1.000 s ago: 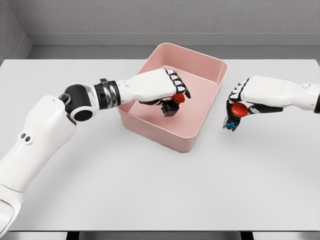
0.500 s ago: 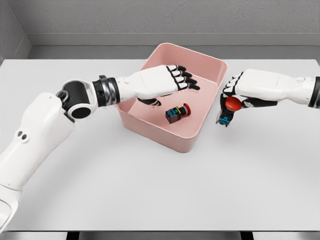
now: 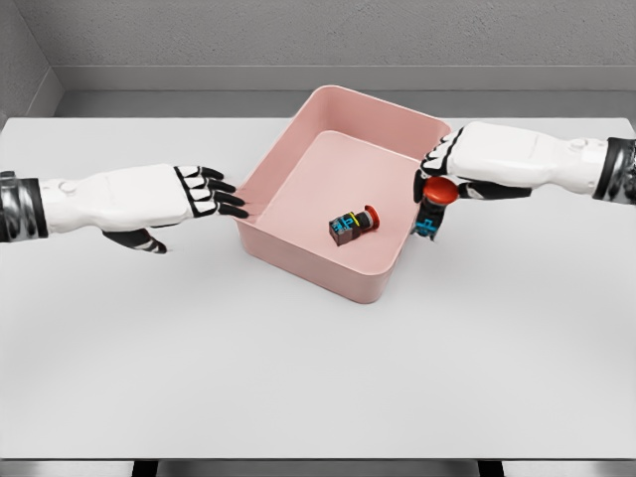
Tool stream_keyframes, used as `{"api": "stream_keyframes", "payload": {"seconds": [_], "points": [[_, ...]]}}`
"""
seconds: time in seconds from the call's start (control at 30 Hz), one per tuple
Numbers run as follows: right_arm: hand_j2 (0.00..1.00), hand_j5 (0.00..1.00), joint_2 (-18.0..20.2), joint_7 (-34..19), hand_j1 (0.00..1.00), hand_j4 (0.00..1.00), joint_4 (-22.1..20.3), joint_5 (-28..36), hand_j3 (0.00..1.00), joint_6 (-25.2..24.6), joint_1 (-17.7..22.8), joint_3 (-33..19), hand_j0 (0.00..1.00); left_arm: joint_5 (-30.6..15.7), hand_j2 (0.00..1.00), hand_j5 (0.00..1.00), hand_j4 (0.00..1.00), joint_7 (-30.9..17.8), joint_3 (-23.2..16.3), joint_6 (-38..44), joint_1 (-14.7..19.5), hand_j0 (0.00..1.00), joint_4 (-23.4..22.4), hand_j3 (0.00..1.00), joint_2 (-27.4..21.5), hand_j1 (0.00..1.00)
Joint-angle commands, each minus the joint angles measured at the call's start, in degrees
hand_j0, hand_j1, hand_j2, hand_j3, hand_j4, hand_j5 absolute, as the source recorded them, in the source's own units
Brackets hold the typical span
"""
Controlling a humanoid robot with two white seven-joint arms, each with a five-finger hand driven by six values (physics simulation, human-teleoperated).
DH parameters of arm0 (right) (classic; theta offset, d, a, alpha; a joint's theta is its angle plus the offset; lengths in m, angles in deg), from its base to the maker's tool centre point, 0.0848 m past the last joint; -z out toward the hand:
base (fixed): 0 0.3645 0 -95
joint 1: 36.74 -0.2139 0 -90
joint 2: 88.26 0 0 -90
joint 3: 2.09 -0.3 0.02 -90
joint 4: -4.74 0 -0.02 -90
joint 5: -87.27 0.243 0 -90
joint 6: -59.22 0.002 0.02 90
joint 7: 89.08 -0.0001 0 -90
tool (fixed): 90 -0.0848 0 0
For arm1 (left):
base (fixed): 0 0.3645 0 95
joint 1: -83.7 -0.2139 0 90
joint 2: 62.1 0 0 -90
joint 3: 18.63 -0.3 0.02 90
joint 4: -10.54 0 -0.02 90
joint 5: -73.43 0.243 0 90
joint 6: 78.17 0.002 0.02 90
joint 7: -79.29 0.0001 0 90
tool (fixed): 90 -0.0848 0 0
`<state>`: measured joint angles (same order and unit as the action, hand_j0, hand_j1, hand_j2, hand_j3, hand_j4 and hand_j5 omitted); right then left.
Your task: Put the industrial switch in the basket with both arms
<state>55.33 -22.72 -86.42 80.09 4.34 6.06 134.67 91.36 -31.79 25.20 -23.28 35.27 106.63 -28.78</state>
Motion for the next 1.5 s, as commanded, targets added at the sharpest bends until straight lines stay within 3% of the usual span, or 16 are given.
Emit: {"api": "stream_keyframes", "payload": {"seconds": [0.0,0.93,1.37,1.4,1.43,1.47], "points": [[0.39,0.39,-0.9,0.0,0.39,0.39,0.0,0.4,0.39,-0.1,-0.1,0.1,0.39,-0.5,1.0,1.0,1.0,0.0,0.0,0.1,-0.2,1.0,0.1,1.0,-1.0,1.0],[0.37,0.37,-8.0,-3.3,0.37,0.37,3.8,0.4,0.37,-0.1,-3.1,0.6,0.37,-0.1,1.0,1.0,1.0,0.3,0.0,0.1,-1.5,1.0,0.8,1.0,-0.7,1.0],[0.39,0.39,-13.9,-4.4,0.39,0.39,10.5,0.2,0.39,-0.1,-7.3,2.7,0.39,-0.3,1.0,1.0,1.0,0.3,0.2,0.1,-1.5,1.0,0.8,1.0,-0.8,1.0],[0.47,0.47,-14.3,-4.7,0.47,0.47,10.5,0.1,0.47,-0.1,-7.4,2.7,0.47,-0.3,1.0,1.0,1.0,0.3,0.1,0.1,-1.6,1.0,0.8,1.0,-0.8,1.0],[0.69,0.69,-14.5,-4.3,0.69,0.69,10.5,0.1,0.69,-0.1,-7.3,2.7,0.69,-0.3,1.0,1.0,1.0,0.3,0.1,0.1,-1.6,1.0,0.8,1.0,-0.8,1.0],[1.0,1.0,-14.6,-3.9,1.0,1.0,10.5,0.1,1.0,-0.1,-7.3,2.7,1.0,-0.3,1.0,1.0,1.0,0.3,0.1,0.1,-1.6,1.0,0.8,1.0,-0.9,1.0]]}}
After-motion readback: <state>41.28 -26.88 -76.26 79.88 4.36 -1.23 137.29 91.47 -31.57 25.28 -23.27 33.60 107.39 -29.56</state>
